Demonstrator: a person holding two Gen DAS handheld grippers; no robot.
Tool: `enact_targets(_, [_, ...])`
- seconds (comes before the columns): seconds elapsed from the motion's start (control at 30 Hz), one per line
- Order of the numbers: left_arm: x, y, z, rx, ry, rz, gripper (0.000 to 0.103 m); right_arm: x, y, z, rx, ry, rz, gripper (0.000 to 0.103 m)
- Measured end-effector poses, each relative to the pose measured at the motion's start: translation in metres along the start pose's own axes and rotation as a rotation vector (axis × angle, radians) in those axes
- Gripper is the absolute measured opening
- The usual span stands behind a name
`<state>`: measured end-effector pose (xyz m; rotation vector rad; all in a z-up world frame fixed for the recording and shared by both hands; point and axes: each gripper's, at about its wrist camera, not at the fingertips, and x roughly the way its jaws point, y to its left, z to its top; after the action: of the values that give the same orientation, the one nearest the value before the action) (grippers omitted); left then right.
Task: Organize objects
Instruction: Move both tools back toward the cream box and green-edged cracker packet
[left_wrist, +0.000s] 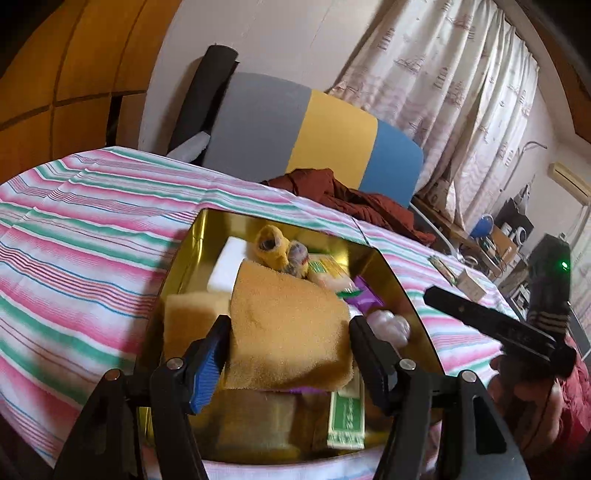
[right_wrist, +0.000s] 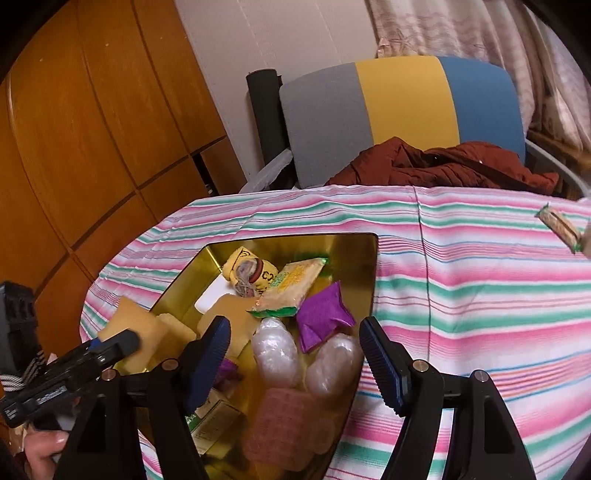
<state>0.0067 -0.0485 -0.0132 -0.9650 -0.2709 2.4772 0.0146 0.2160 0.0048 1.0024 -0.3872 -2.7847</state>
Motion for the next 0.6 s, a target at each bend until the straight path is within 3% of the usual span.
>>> enact_targets(0.17, [-0.014, -0.011, -0.014, 0.078, -0.031, 0.093, 0.085, -0.002, -0.005, -0.005, 0.023, 0.003, 0.013, 0.075])
enact_targets(0.3, [-0.023, -0.008, -0.016, 0.054, -0.071, 0.131, 0.085, -0.007, -0.010, -0.007, 0.034, -0.007, 0.016, 0.077])
enact_targets(0.43, [-0.028, -0.002, -0.015, 0.013, -0.090, 0.130, 0.085, -0.011, -0.018, -0.010, 0.060, -0.012, 0.011, 0.078])
enact_targets(0.6, [-0.025, -0.018, -0.018, 0.034, -0.079, 0.110, 0.085, -0.015, -0.030, -0.012, 0.082, -0.014, -0.005, 0.078])
